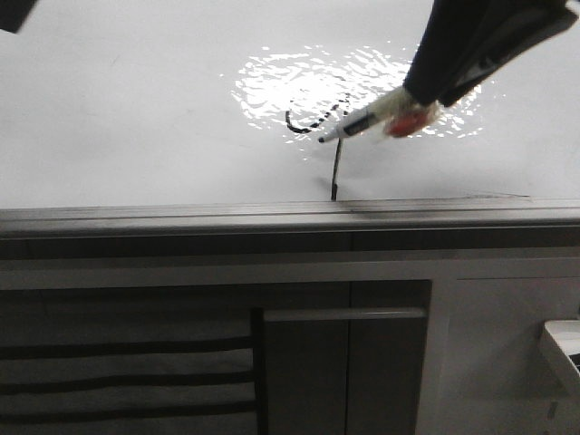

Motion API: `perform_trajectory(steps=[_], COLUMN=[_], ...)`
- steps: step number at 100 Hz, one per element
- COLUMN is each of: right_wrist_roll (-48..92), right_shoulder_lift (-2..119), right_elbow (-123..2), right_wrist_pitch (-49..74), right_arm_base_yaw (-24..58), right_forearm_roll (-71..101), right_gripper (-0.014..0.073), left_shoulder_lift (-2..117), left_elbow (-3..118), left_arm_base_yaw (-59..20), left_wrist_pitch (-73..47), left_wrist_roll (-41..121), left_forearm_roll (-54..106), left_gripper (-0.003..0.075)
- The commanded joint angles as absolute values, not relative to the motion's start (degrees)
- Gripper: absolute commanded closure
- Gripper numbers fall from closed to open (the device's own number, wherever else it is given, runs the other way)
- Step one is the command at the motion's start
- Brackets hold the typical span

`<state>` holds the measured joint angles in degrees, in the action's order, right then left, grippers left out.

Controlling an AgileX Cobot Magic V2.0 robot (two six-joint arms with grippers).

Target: Write number 9 on whiteboard

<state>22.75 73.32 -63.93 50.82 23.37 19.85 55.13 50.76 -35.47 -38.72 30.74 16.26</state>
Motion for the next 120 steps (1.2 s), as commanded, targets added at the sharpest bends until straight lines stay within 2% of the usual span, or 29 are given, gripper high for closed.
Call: perform_trajectory(steps=[1, 9, 25, 55, 109, 120], right_wrist_roll=[33.1, 43.5, 53.0, 53.6, 53.6, 53.6], right_shoulder_lift=[69.4, 68.0, 66.1, 65.7, 65.7, 65.7], right_elbow=[-67.2, -68.1, -68.3, -68.3, -68.3, -68.3], right_wrist_pitch=[56.3, 61.8, 63.4, 63.4, 63.4, 63.3], right_arm_base_yaw=[24.0, 24.7, 24.9, 24.9, 24.9, 24.9], right_forearm_roll=[22.6, 22.6, 22.6, 22.6, 22.6, 23.5], right_gripper=[0.0645, 0.0645, 0.0645, 0.0645, 0.0645, 0.0645], left_shoulder_lift=[59.3, 63.5, 70.6, 80.3, 85.6, 85.6], left_elbow=[55.7, 59.4, 64.6, 72.1, 74.9, 74.9], left_arm_base_yaw=[-39.9, -44.0, -48.4, -48.9, -48.9, -48.9], left_wrist_pitch=[-39.1, -41.9, -42.0, -41.9, -42.9, -43.4], left_wrist_roll=[34.9, 38.4, 43.6, 56.4, 56.7, 56.7], left_forearm_roll=[18.6, 18.3, 18.7, 30.7, 31.5, 31.6], left_gripper=[0.0427, 0.0427, 0.0425, 0.0424, 0.0426, 0.0465])
